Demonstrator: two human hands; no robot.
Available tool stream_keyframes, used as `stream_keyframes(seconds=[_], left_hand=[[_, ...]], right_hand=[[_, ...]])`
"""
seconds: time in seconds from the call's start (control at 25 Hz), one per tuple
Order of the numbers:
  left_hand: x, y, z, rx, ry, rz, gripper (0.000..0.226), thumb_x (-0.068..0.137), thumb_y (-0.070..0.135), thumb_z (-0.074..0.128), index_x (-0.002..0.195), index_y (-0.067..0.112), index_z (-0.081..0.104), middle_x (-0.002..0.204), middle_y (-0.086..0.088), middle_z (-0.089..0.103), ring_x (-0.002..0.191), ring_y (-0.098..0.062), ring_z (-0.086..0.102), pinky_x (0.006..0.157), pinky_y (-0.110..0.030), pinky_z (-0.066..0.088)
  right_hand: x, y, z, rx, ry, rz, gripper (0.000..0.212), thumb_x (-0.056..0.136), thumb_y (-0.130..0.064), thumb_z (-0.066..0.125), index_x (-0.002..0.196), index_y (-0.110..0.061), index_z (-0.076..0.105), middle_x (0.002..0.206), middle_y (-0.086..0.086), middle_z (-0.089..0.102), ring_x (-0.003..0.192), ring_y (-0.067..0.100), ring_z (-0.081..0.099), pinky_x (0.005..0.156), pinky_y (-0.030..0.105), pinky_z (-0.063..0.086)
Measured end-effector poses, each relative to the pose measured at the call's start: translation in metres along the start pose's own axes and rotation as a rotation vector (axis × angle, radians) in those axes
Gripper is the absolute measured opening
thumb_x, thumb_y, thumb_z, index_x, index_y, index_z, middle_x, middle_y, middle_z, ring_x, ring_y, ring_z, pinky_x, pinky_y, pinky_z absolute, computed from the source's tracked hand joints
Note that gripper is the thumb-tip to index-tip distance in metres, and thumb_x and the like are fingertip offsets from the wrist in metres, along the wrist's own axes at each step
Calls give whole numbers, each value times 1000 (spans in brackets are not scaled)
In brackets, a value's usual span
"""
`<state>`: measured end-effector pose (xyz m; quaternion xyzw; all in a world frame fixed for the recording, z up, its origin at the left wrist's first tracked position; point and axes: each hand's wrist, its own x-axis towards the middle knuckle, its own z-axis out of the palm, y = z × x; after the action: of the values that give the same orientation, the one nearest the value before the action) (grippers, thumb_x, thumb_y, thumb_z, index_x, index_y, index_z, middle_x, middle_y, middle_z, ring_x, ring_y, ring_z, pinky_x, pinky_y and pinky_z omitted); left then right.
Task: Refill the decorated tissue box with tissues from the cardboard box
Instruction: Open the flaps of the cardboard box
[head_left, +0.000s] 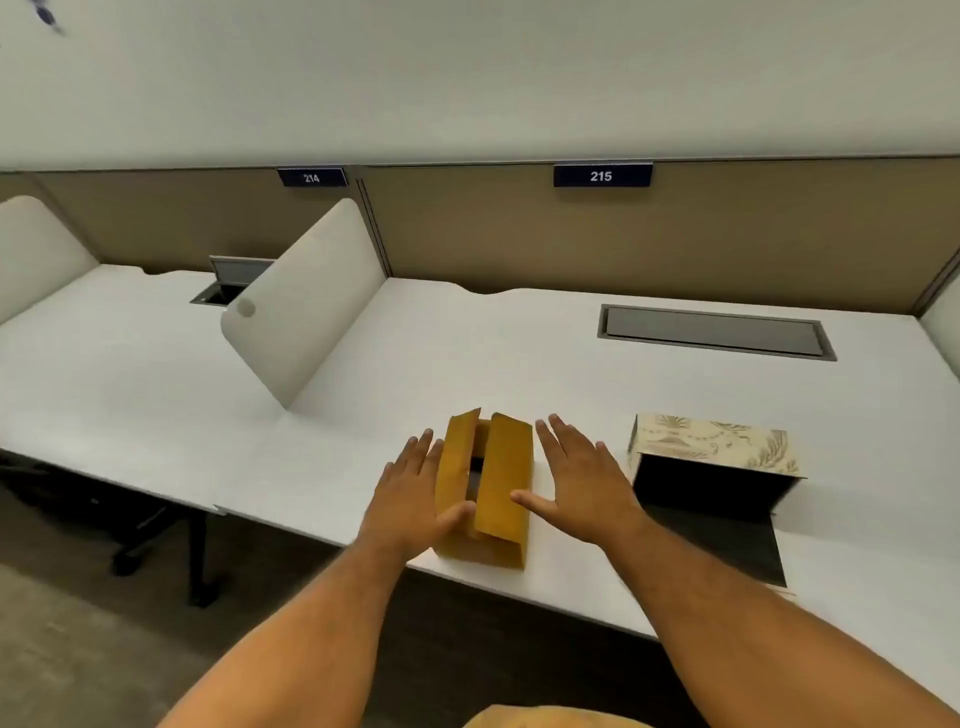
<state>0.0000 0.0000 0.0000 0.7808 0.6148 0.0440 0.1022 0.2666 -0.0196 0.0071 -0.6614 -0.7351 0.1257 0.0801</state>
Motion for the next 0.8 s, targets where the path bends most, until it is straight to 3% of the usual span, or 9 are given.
stream_keyframes(seconds=[0.24, 0.56, 0.68, 0.8], left_hand=[[8, -26, 18, -95, -68, 60, 111, 76, 100, 28, 166, 39, 4, 176, 14, -2, 162, -17, 1, 127, -51, 17], [25, -24, 16, -147, -101, 177, 110, 78, 91, 45, 165, 42, -1, 175, 19, -9, 162, -16, -2, 121, -49, 33], [27, -26, 12, -244, -81, 244, 93, 85, 68, 58, 163, 42, 15, 173, 20, 6, 156, -18, 29, 109, -37, 48], [28, -32, 4, -304, 12, 275, 70, 84, 42, 63, 149, 33, 40, 159, 16, 31, 114, -15, 66, 83, -8, 47]], right_hand=[[26, -47, 21, -49, -24, 39, 111, 78, -97, 24, 167, -35, 0, 178, -5, -1, 163, 25, 9, 128, 58, 15], [59, -76, 34, 73, 7, 231, 110, 80, -91, 40, 166, -32, 7, 178, 0, 6, 158, 32, 27, 119, 60, 35], [67, -78, 38, 119, -23, 264, 110, 79, -83, 54, 165, -32, 8, 177, 1, 6, 150, 36, 41, 107, 56, 50], [75, -76, 39, 212, -72, 285, 115, 77, -74, 64, 165, -33, 4, 177, -2, 1, 144, 37, 46, 98, 51, 54]])
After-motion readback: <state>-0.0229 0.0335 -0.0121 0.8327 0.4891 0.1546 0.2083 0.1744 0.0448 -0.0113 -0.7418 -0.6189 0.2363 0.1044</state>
